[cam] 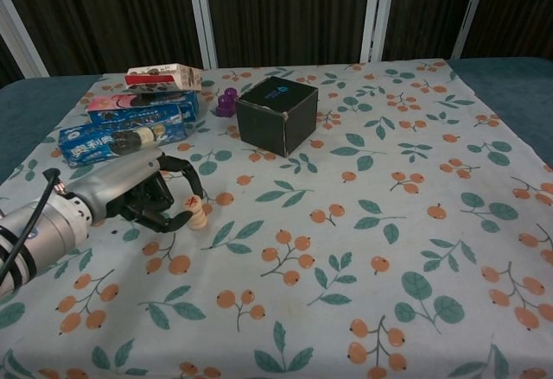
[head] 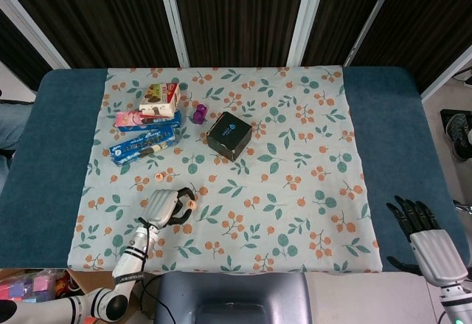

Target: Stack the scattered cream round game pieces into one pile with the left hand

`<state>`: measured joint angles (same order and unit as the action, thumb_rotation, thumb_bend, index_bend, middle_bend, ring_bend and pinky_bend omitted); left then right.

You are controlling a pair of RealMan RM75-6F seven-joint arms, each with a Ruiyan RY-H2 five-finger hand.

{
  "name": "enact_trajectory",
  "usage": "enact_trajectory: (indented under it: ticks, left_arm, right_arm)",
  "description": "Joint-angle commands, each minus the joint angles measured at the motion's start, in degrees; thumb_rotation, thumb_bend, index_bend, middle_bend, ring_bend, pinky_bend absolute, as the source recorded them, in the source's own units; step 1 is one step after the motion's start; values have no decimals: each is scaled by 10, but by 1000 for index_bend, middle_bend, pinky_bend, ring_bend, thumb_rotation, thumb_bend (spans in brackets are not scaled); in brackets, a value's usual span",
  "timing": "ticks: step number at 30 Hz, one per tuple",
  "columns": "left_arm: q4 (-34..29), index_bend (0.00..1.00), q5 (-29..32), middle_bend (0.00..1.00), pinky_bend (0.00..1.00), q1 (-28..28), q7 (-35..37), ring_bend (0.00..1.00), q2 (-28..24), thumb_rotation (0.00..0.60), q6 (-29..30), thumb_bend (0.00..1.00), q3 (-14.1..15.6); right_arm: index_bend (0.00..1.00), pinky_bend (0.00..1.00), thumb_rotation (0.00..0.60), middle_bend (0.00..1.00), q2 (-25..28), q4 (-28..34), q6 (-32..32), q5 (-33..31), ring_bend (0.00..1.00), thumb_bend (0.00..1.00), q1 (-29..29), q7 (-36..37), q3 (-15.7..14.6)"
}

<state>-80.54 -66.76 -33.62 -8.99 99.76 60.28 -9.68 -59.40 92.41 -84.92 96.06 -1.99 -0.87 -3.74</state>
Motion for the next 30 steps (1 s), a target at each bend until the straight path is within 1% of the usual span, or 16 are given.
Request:
enact_trajectory:
  ticks: [1, 14, 22, 24, 27, 30]
  left_arm:
    - [1, 461, 0, 1000, 1000, 0, 1, 1000, 0, 600, -1, 405, 0]
    - [17, 411, -1, 1000, 1000, -2, 11, 1000, 2, 600, -11, 407, 0]
    - [9, 359, -16, 1000, 1000, -1, 29, 1000, -6, 600, -9, 409, -1]
    - [4, 358, -21, 1000, 1000, 0, 39, 1000, -11, 600, -2, 408, -7]
    - [3, 358, -24, 1000, 1000, -1, 56, 1000, -21, 600, 12, 407, -27]
    - [31, 358, -3, 1000, 1000, -7, 72, 1000, -26, 600, 11, 406, -57]
  right_arm:
    - [0, 0, 600, 0, 0, 0, 0, -1, 0, 175, 0, -1, 0]
    - [0, 0, 600, 0, 0, 0, 0, -3, 0, 174, 1, -1, 1]
    - [0, 0, 600, 0, 0, 1, -2, -6, 0, 175, 2, -3, 2]
    - [0, 0, 600, 0, 0, 2, -2, -6, 0, 175, 2, -4, 3]
    - [0, 0, 600, 0, 1, 0, -2, -6, 0, 175, 2, 1, 2]
    - [0, 0, 600, 0, 2, 0, -4, -7, 0, 175, 3, 4, 2]
